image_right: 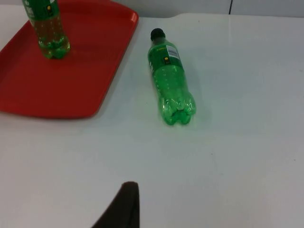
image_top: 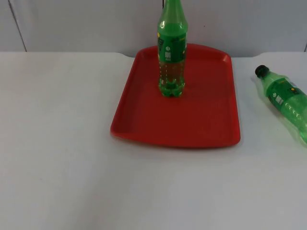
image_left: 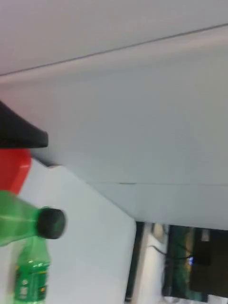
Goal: Place the bottle upright on the tray.
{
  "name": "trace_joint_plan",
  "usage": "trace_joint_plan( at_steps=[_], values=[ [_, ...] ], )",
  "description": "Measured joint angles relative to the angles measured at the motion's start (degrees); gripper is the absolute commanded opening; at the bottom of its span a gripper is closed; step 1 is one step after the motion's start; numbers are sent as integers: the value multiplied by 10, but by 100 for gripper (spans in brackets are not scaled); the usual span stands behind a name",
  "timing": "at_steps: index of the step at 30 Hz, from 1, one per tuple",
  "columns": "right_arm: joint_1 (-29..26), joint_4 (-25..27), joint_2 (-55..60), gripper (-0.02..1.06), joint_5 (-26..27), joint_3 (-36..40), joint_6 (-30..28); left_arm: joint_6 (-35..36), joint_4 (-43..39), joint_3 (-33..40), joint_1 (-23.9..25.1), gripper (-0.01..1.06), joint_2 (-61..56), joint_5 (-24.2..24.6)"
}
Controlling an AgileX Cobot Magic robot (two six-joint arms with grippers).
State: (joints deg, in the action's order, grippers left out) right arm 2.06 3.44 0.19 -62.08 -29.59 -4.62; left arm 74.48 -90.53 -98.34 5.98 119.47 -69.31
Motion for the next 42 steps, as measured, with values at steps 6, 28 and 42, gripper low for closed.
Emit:
trace_joint_plan(
  at_steps=[6,28,42],
  values=[
    [0,0,0,105,0,0,0,3,30,0,5,98,-2,-4],
    [0,0,0,105,0,0,0,399,-90,0,3,98,-111,428],
    [0,0,0,105,0,0,0,341,-95,0,-2,98,-218,648]
  ],
)
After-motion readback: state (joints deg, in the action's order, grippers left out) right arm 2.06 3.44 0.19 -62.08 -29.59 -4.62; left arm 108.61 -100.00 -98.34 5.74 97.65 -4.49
